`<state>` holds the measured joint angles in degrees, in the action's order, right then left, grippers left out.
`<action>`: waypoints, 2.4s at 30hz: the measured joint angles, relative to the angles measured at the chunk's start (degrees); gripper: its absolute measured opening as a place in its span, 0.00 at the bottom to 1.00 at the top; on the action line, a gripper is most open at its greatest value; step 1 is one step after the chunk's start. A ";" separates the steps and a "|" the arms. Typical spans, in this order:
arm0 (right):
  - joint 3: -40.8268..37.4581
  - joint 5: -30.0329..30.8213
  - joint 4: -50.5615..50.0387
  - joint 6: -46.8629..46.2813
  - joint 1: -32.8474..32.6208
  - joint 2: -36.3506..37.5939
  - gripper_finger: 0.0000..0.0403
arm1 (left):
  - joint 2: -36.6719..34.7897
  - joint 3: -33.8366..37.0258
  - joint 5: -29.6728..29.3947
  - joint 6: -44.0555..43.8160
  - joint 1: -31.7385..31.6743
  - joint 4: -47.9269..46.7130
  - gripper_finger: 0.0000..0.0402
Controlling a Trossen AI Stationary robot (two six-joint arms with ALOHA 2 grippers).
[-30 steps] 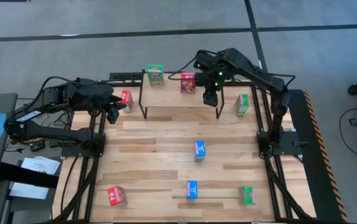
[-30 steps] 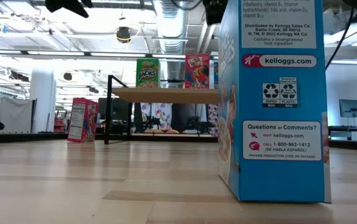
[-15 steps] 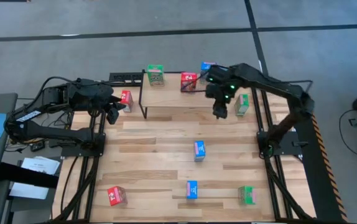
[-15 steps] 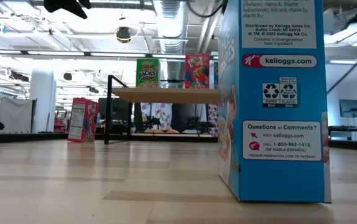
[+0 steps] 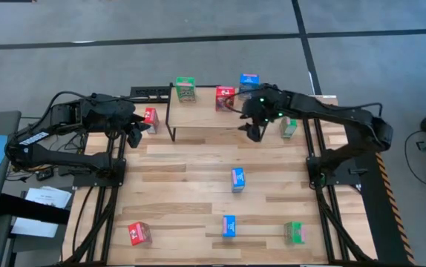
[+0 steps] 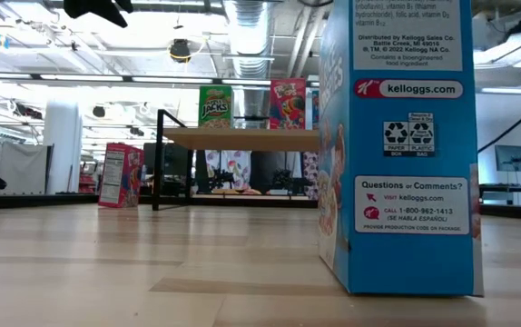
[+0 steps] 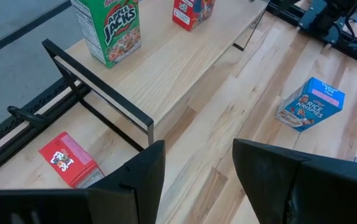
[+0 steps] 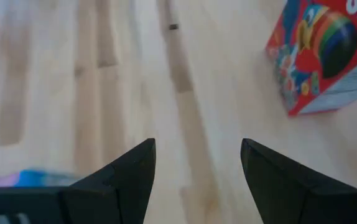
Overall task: Stack cereal on shelf
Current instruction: Put the middle right red cereal box on the shelf
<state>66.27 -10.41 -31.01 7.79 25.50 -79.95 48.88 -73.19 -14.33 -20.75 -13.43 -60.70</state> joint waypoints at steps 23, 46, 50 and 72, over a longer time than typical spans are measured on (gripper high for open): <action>-0.01 10.85 12.57 0.79 0.15 -9.30 0.65 | -0.02 -0.02 -0.02 0.12 0.02 0.05 0.44; -0.01 10.85 17.73 -1.98 -1.59 -9.30 0.65 | -0.01 -0.02 -0.03 0.18 0.01 0.05 0.44; -0.01 12.09 20.63 -2.85 -2.37 -9.30 0.65 | 0.00 -0.02 -0.02 0.20 0.02 0.03 0.44; 0.06 12.13 24.24 -7.68 -3.03 -9.37 0.65 | -0.01 -0.01 -0.02 1.12 0.00 -0.30 0.44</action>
<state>66.32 1.72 -6.76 0.11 22.47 -89.32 48.87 -73.20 -14.35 -19.63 -13.43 -60.99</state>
